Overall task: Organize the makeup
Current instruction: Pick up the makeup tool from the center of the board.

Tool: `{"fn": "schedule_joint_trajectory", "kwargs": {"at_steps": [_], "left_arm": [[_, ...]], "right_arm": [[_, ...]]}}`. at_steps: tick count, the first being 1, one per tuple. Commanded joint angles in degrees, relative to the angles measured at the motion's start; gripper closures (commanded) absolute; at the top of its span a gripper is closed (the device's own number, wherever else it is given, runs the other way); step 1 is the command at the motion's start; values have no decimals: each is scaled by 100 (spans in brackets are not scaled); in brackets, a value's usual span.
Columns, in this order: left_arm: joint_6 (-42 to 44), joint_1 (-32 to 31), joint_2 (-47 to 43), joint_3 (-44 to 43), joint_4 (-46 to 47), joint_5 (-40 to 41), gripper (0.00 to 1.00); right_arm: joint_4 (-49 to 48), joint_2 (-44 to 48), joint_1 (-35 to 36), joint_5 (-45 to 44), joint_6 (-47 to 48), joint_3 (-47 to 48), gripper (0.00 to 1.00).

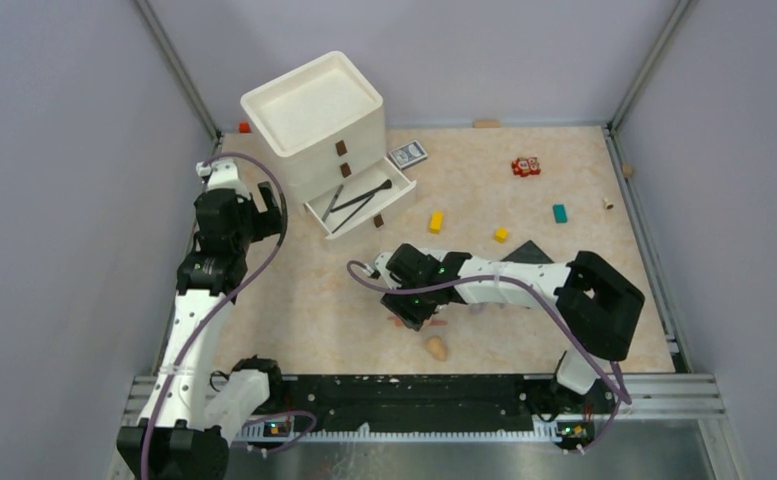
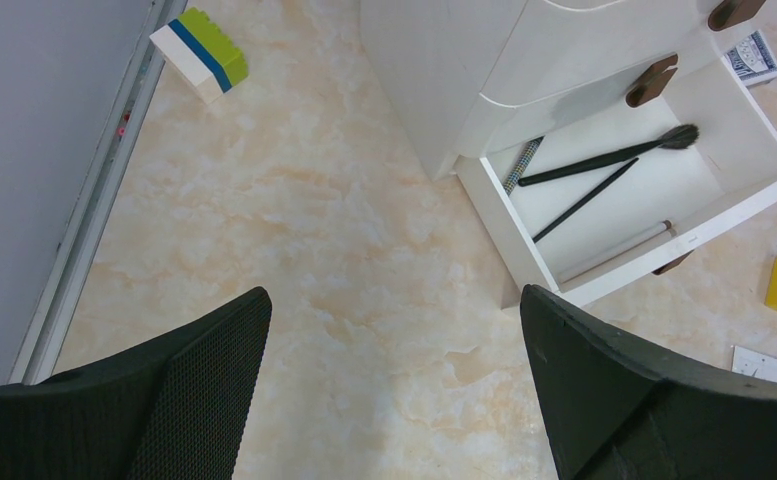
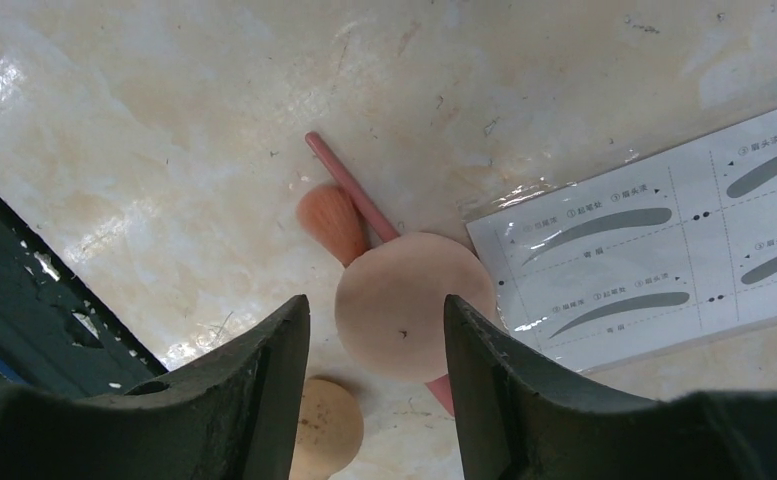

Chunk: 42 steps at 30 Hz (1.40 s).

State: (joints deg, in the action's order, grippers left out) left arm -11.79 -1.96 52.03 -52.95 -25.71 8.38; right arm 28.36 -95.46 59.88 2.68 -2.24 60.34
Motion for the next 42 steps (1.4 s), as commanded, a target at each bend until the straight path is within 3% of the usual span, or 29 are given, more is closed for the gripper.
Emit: {"fn": "schedule_joint_trajectory", "kwargs": {"at_steps": [1, 8, 14, 28, 37, 42], "left_arm": [[54, -7, -70, 32, 136, 0, 1], [37, -7, -97, 39, 137, 1, 1], [24, -7, -79, 38, 145, -8, 1], [19, 0, -127, 39, 133, 21, 1], [31, -13, -107, -70, -50, -6, 1], [133, -5, -245, 14, -73, 314, 1]], "right_arm": [[71, -172, 103, -63, 112, 290, 49], [139, -315, 191, -379, 60, 326, 50], [138, -223, 203, -711, -40, 402, 88], [-509, 696, 58, -2614, -291, 503, 93], [-1651, 558, -1008, -1630, -1167, 933, 93], [-3387, 365, -1585, -300, -1838, 945, 90]]}}
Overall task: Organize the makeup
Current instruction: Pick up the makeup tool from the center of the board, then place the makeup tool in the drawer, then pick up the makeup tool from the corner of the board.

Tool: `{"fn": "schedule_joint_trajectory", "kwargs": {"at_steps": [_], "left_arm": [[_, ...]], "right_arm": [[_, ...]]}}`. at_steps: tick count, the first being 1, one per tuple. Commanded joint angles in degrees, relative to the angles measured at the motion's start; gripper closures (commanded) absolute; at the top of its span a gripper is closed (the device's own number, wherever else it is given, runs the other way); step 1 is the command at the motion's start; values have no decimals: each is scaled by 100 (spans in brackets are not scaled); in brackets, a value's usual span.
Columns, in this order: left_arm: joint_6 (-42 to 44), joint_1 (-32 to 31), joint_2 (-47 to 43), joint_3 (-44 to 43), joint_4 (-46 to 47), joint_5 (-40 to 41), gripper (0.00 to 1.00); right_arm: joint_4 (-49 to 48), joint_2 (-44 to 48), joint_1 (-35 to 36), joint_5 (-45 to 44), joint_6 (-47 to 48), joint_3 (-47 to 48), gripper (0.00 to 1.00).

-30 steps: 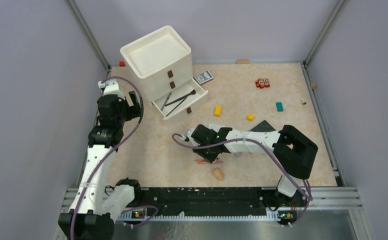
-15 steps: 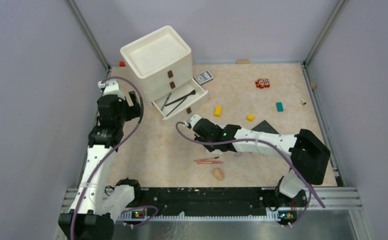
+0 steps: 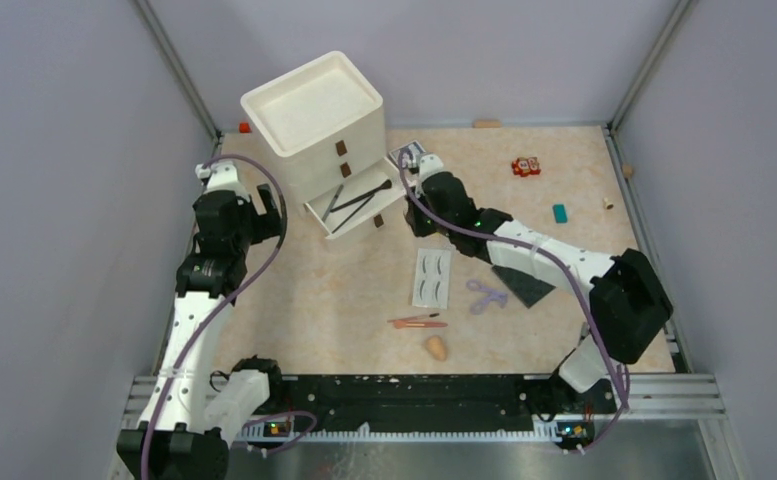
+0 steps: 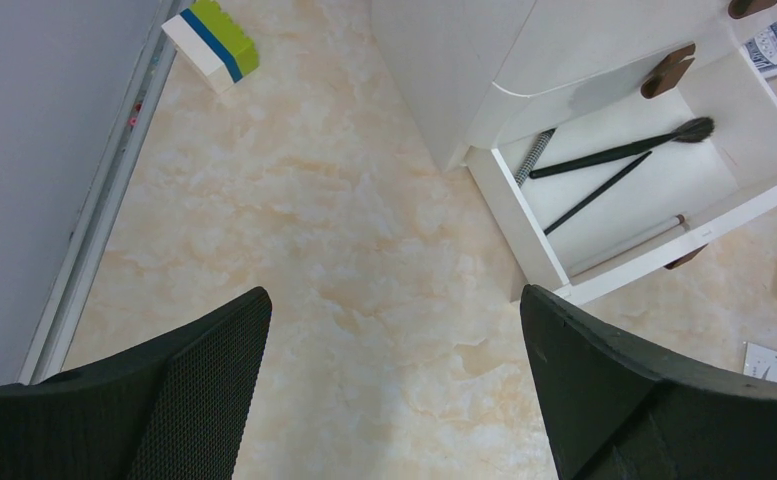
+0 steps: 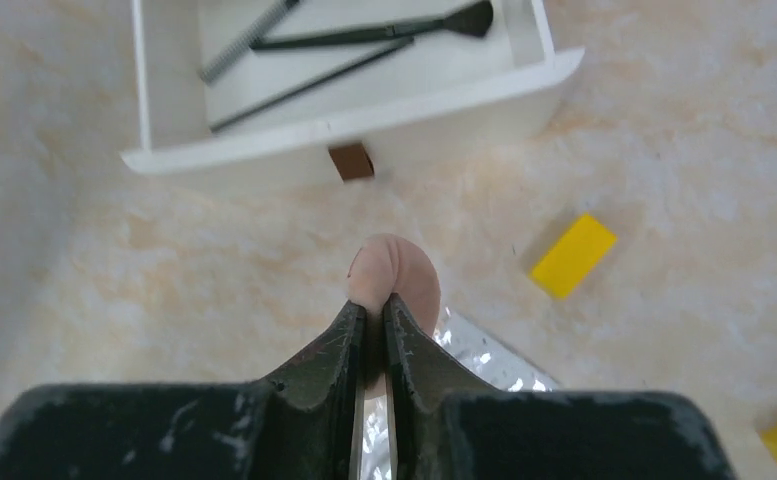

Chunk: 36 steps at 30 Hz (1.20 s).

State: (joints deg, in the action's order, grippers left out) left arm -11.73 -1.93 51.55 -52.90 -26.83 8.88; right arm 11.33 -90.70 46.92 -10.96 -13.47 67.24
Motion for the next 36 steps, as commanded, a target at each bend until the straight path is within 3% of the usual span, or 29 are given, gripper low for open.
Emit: {"fn": "schedule_joint_trajectory", "kwargs": {"at_steps": [1, 8, 9, 12, 15, 21, 27, 31, 36], "left_arm": [[131, -6, -235, 35, 50, 286, 1], [153, 0, -306, 60, 73, 329, 1], [161, 0, -305, 59, 73, 325, 1], [162, 8, -307, 61, 72, 318, 1], [162, 18, -312, 68, 73, 315, 1], [162, 46, -298, 57, 90, 245, 1], [157, 78, -262, 67, 108, 141, 1], [144, 83, -205, 55, 134, 34, 1], [131, 93, -128, 30, 169, -127, 1]], "right_arm": [[-1935, -206, -333, 1077, -857, 310, 89], [-2412, -1491, -587, 1020, -1705, 1488, 87], [-2448, -1660, -608, 1021, -1807, 1638, 84], [-2432, -2116, -655, 1078, -1915, 2085, 60], [-2359, -2241, -669, 1036, -1914, 2277, 52], [-2219, -1727, -749, 1057, -1615, 1873, 52], [-1401, -683, -765, 1414, -460, 1081, 51], [18, -15, -765, 815, 21, 757, 50], [931, 992, -767, -136, -300, -98, 42]]}}
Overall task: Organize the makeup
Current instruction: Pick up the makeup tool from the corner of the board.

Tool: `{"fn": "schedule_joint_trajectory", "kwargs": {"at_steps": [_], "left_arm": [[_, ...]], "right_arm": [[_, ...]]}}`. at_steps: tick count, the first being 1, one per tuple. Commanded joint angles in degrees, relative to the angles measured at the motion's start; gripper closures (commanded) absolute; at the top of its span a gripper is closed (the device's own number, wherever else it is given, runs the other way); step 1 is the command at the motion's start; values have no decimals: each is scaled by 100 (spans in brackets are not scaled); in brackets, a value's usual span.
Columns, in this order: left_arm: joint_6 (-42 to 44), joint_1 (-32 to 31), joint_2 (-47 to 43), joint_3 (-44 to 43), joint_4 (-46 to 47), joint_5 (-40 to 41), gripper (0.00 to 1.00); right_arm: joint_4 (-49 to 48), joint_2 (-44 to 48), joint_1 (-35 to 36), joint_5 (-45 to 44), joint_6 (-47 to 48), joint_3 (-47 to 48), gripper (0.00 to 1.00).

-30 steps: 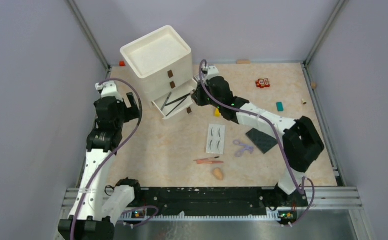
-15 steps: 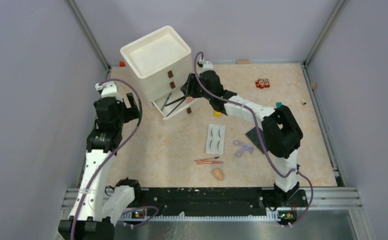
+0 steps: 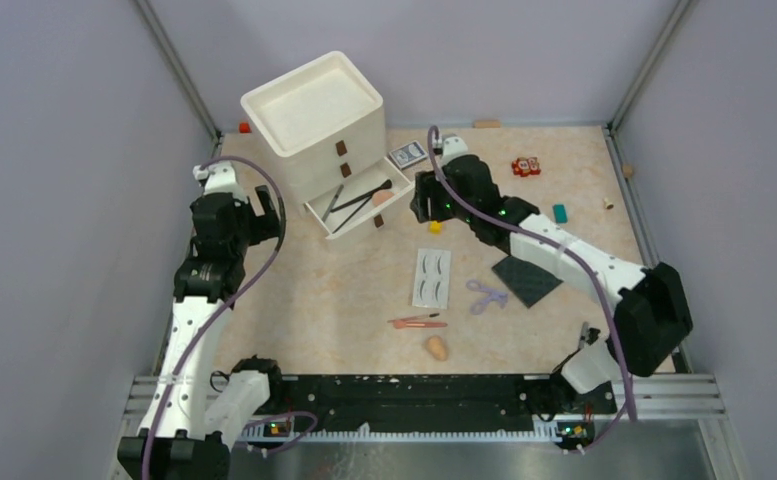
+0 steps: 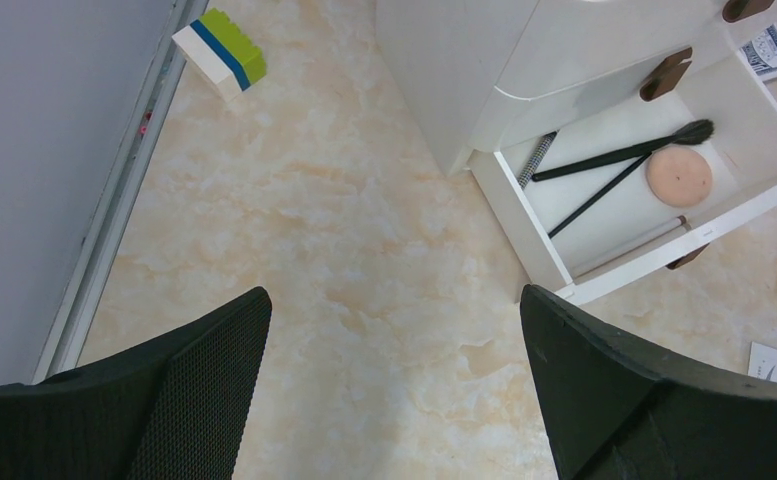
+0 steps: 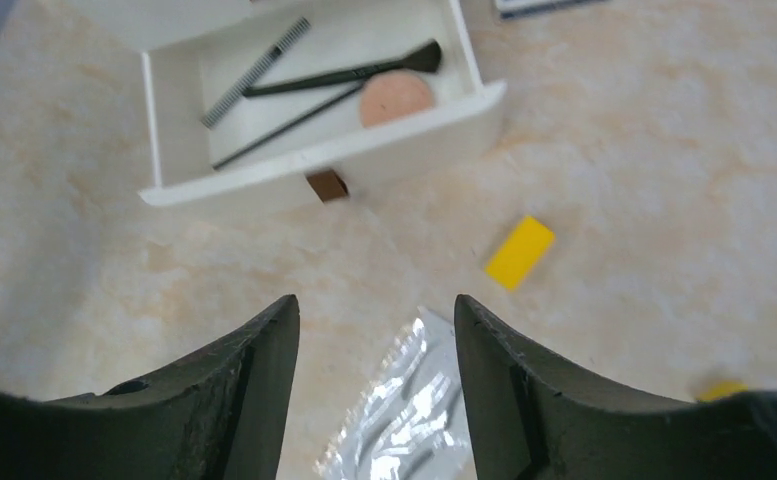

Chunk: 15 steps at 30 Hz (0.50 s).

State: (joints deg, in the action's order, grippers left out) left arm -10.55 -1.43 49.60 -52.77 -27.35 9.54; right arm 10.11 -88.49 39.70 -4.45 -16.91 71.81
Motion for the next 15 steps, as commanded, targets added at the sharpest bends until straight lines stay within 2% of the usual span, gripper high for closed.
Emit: {"fn": "schedule_joint_trajectory", "kwargs": {"at_steps": [1, 2, 3, 10, 12, 15], "left_arm": [[9, 42, 75, 21, 214, -206, 1], [4, 40, 76, 24, 211, -213, 1], [0, 40, 71, 29, 205, -229, 1], [-9, 46, 134, 30, 203, -322, 1], [-9, 43, 174, 21, 199, -356, 1], [-10, 46, 207, 13, 195, -361, 1]], "right_arm": [[1157, 972, -38, -774, 19, -756, 38], [1236, 1147, -41, -685, 21, -966, 18], [1346, 1328, -42, -627, -22, -1143, 5], [2205, 2320, 165, 200, -728, -1863, 3], [2311, 2462, 481, 365, -945, -1995, 3], [2489, 2363, 1313, 119, -1283, -2103, 3]]}}
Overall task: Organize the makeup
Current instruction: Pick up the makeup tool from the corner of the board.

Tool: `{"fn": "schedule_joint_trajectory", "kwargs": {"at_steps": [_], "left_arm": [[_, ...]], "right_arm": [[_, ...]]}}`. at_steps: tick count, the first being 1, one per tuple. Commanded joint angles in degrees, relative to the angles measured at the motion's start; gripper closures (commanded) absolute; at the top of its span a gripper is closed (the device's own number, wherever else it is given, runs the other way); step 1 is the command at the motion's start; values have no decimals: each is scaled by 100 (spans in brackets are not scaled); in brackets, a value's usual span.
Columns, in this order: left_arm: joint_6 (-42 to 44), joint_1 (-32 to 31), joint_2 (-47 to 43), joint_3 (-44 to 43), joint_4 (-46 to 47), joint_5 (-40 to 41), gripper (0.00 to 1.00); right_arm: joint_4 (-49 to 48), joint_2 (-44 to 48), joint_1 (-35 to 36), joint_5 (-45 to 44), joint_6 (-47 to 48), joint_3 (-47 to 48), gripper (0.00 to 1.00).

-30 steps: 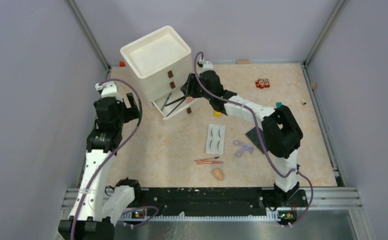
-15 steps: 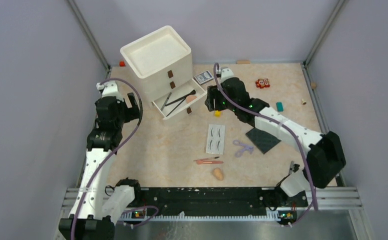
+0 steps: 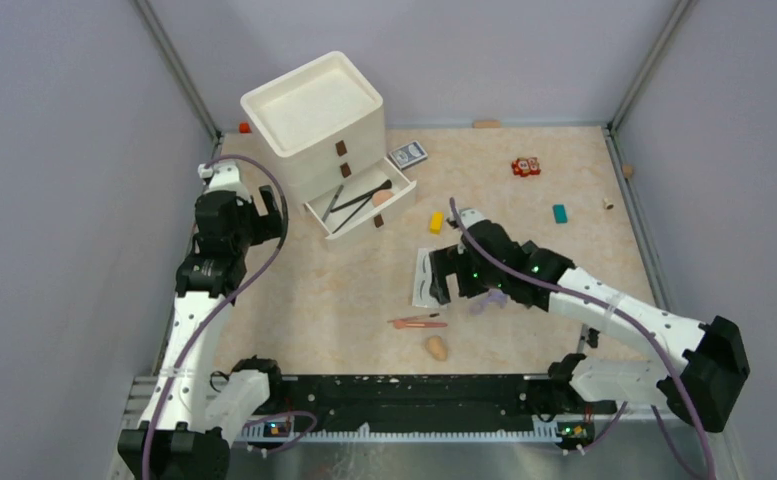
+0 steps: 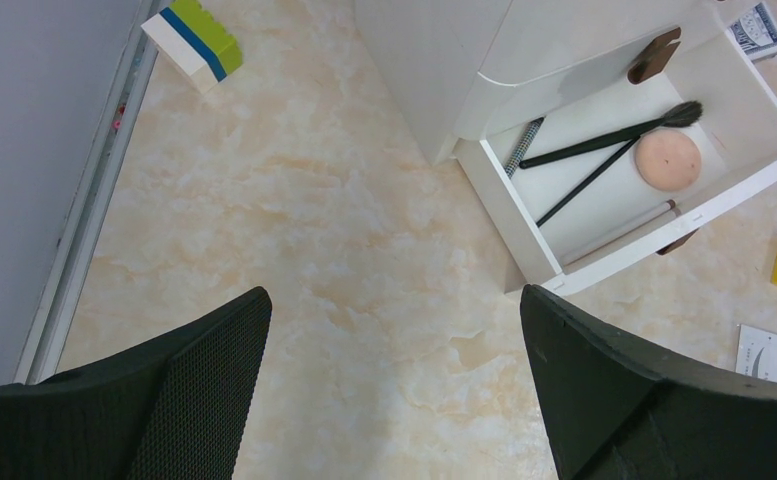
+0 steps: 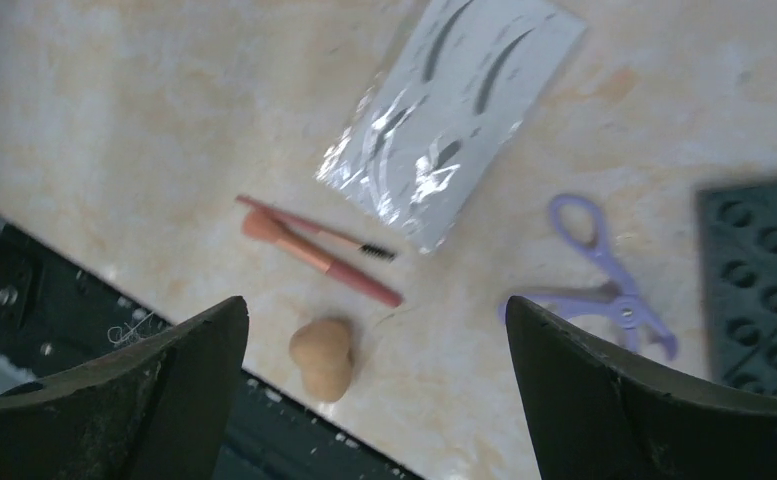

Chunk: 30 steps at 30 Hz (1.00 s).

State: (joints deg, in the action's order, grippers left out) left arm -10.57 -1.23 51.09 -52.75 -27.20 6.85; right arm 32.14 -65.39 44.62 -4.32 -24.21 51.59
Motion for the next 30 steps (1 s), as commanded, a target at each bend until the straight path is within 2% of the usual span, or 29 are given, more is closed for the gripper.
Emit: {"fn": "schedule_joint_trajectory", "kwargs": {"at_steps": [1, 4, 8, 12, 19, 25, 30], "left_arm": [[-11, 25, 54, 11, 180, -89, 1], [-15, 26, 65, 8, 171, -77, 1], [-15, 23, 68, 10, 171, -105, 1], [-15, 24, 38, 4, 171, -82, 1], [-15, 22, 13, 19, 171, -85, 1], [-15, 19, 2, 9, 170, -42, 1], [-15, 24, -15, 18, 171, -9, 1]], "right_arm": [[324, -65, 1099, 4, -670, -101, 3], [369, -434, 1766, -198, -1080, -152, 4], [420, -767, 2222, -375, -1469, -144, 8], [592, -1059, 2335, -385, -1598, -189, 17], [218, -1386, 2383, 53, -1485, -462, 34], [162, -1806, 2386, 58, -1345, -390, 37], [161, -2108, 2386, -60, -1287, -268, 43]]}}
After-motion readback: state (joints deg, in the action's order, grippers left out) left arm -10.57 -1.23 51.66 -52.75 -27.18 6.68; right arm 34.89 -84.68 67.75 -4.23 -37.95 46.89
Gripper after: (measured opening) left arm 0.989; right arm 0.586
